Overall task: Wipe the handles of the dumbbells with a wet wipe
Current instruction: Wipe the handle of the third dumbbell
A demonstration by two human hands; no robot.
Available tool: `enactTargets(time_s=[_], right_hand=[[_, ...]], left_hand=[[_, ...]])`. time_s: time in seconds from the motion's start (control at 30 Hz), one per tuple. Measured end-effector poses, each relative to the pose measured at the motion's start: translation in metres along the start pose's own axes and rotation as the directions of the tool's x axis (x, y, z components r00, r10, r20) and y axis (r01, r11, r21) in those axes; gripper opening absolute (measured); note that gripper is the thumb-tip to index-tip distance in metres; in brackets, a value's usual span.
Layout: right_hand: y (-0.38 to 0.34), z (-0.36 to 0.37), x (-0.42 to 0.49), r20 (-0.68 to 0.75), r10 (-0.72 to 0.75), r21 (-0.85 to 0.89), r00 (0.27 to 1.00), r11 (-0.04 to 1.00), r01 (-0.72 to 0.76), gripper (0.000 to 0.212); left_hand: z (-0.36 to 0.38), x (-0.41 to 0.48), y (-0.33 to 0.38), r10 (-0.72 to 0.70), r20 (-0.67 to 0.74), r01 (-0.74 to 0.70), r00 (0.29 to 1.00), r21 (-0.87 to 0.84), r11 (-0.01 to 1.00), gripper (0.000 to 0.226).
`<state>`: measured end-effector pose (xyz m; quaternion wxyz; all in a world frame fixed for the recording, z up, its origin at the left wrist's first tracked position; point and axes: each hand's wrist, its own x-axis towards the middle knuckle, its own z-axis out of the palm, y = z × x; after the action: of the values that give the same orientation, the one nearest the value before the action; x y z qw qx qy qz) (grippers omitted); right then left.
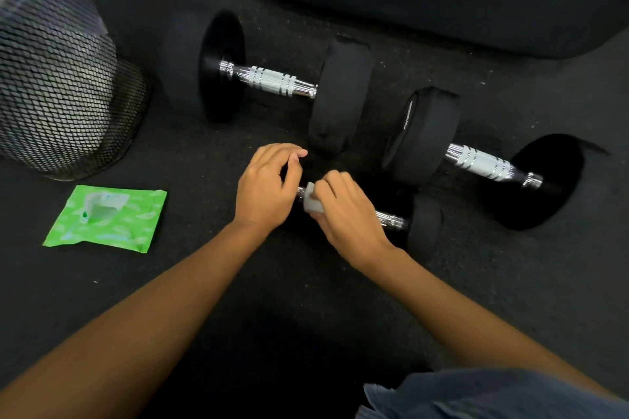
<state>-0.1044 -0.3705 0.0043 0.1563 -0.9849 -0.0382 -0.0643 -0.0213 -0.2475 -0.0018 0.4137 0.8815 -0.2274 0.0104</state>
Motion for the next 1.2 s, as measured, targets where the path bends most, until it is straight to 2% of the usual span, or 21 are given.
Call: enactTargets(time_s=[0.17,0.33,0.43,0.5,0.7,0.87,1.03,1.1,1.2], right_hand=[[0.004,-0.006,-0.009,0.007,0.052,0.054,0.999,0.997,-0.052,0.026],[-0.01,-0.001,0.009,0.04,0.066,0.059,0.997,0.996,-0.069,0.032],[-0.007,-0.003,0.013,0.127,0.105,0.085,0.986,0.989,-0.117,0.026],[0.003,-0.008,0.009,0.211,0.147,0.1,0.966,0.98,-0.171,0.033],[0.018,-0.02,0.005,0.34,0.25,0.117,0.906,0.945,-0.305,0.034],[0.007,-0.01,0.034,0.494,0.318,0.196,0.809,0.866,-0.46,0.035],[0.003,-0.011,0.023,0.418,0.285,0.329,0.863,0.837,-0.436,0.028],[0.009,-0.016,0.022,0.423,0.307,0.361,0.852,0.806,-0.47,0.029],[0.01,-0.018,0.028,0.49,0.316,0.286,0.813,0.822,-0.492,0.029]], left_hand=[[0.0,0.0,0.002,-0.005,-0.008,0.005,1.0,-0.005,1.0,0.038],[0.0,0.0,0.001,0.006,-0.005,-0.006,1.0,-0.004,1.0,0.037],[0.0,0.0,0.002,0.004,-0.008,-0.004,1.0,-0.003,1.0,0.038],[0.0,0.0,0.002,0.004,-0.011,-0.004,1.0,0.002,1.0,0.039],[0.0,-0.001,0.003,0.001,-0.012,-0.001,1.0,-0.008,1.0,0.038],[-0.001,0.0,0.002,0.014,-0.013,-0.014,1.0,0.002,1.0,0.038],[0.0,0.0,0.002,0.011,-0.008,-0.011,1.0,-0.007,1.0,0.038],[-0.001,-0.001,0.003,0.013,-0.012,-0.013,1.0,-0.006,1.0,0.038],[-0.001,0.0,0.003,0.014,-0.012,-0.014,1.0,-0.009,1.0,0.039]])
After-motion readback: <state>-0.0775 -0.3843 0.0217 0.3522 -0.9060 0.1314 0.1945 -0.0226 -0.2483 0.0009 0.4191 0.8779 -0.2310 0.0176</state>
